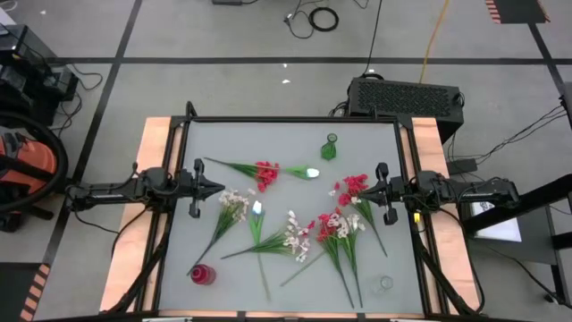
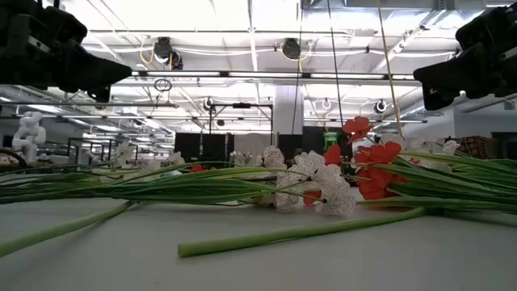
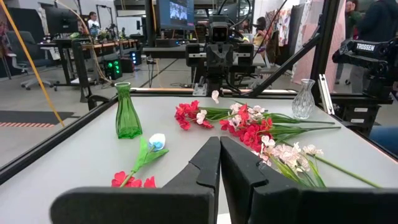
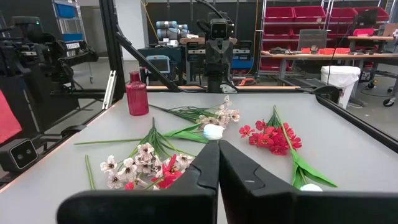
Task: Sort flowers into vase by color
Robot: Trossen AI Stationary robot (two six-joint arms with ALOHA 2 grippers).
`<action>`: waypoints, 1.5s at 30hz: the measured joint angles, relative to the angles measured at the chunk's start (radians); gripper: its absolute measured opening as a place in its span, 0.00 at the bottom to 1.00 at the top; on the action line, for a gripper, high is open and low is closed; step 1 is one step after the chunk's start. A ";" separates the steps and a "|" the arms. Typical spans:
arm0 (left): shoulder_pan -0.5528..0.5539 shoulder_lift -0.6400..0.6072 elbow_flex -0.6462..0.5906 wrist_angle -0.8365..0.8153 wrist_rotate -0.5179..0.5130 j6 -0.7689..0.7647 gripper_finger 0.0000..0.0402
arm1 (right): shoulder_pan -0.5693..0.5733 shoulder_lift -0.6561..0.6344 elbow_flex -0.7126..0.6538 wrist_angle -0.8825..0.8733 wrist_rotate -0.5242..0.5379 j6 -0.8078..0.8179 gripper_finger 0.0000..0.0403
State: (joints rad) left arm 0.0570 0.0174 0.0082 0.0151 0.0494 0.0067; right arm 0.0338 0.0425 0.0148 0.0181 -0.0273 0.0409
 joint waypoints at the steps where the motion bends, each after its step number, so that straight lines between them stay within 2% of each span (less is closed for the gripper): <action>1: 0.000 0.000 0.000 0.000 0.000 0.000 0.05 | 0.000 0.000 0.000 0.000 0.000 0.000 0.00; 20: 0.000 0.000 0.000 0.000 0.000 0.000 0.05 | 0.000 0.000 0.002 0.016 -0.001 0.035 0.00; 26: 0.000 0.000 0.000 0.000 0.000 0.000 0.05 | 0.030 0.032 0.098 0.012 -0.002 0.109 0.00; 31: 0.000 0.000 0.000 0.000 0.000 0.000 0.05 | 0.067 0.158 0.342 -0.065 0.082 0.075 0.00; 37: 0.000 0.000 0.000 0.000 0.000 0.000 0.05 | 0.087 0.445 0.755 -0.239 0.183 0.057 0.00; 45: 0.000 0.000 0.000 0.001 0.000 0.000 0.05 | 0.087 0.808 1.307 -0.441 0.208 0.084 0.00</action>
State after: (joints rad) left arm 0.0568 0.0174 0.0078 0.0158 0.0494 0.0069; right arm 0.1207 0.8504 1.3217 -0.4230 0.1806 0.1250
